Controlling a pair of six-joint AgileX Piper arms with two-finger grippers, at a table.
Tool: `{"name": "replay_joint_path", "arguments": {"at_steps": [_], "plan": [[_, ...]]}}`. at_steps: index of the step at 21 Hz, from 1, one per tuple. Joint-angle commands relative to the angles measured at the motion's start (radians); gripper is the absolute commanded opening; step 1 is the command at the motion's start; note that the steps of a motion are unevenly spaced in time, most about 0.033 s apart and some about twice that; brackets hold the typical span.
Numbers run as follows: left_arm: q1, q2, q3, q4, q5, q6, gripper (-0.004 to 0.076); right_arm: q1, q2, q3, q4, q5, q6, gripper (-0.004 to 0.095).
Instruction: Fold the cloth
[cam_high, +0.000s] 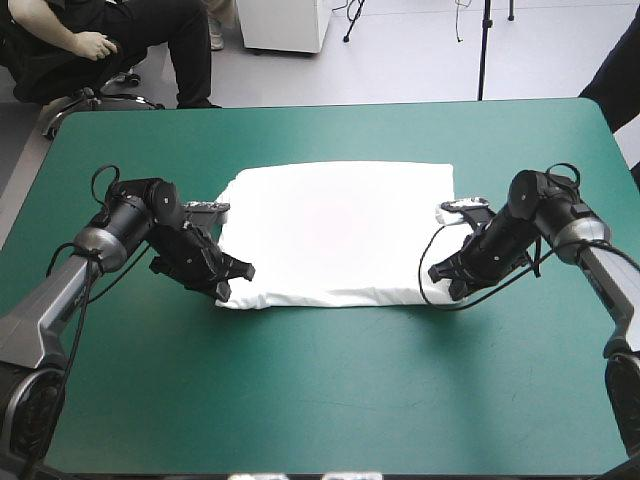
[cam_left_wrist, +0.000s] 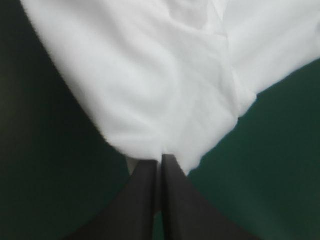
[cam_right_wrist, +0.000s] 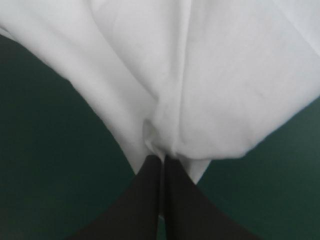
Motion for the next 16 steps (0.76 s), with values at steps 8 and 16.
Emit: {"name": "replay_joint_path", "arguments": {"at_steps": [8, 16], "plan": [[-0.006, -0.133, 0.126, -0.044, -0.033, 0.006, -0.0016, 0.021, -0.07, 0.117, -0.002, -0.006, -0.031, -0.0016], [-0.002, -0.131, 0.119, 0.061, 0.01, -0.008, 0.033, 0.019, -0.072, 0.086, -0.035, 0.03, -0.037, 0.0318]]}}
